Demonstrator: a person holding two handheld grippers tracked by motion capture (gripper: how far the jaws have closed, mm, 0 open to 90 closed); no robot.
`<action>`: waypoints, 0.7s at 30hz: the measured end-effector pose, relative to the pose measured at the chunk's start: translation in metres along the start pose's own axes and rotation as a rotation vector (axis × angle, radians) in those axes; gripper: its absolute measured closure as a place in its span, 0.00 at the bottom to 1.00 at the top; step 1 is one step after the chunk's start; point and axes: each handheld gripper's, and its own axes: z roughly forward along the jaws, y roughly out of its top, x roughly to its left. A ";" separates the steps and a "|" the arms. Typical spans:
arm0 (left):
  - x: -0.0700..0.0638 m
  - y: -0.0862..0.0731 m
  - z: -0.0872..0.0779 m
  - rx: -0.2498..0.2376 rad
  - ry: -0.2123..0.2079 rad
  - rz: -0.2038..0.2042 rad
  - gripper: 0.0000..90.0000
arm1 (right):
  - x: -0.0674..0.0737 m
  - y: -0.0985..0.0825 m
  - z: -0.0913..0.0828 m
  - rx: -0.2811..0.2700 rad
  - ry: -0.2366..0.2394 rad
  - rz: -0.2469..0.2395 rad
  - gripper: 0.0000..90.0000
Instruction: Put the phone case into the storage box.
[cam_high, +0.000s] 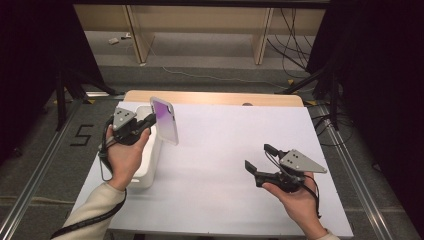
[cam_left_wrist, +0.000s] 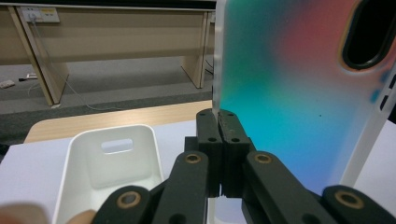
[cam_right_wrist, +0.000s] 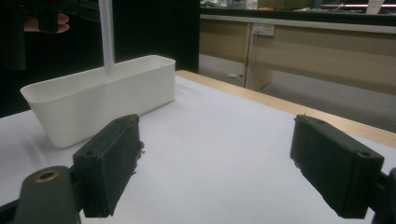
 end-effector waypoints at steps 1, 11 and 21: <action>0.000 0.000 -0.001 -0.004 0.000 -0.003 0.99 | 0.000 0.000 -0.002 0.004 -0.001 0.005 0.19; 0.006 0.002 -0.003 0.003 0.030 -0.028 0.99 | -0.001 -0.005 -0.011 0.019 -0.021 0.000 0.19; 0.015 0.005 -0.006 -0.008 0.051 -0.036 0.99 | -0.004 -0.008 -0.013 0.001 -0.022 0.019 0.19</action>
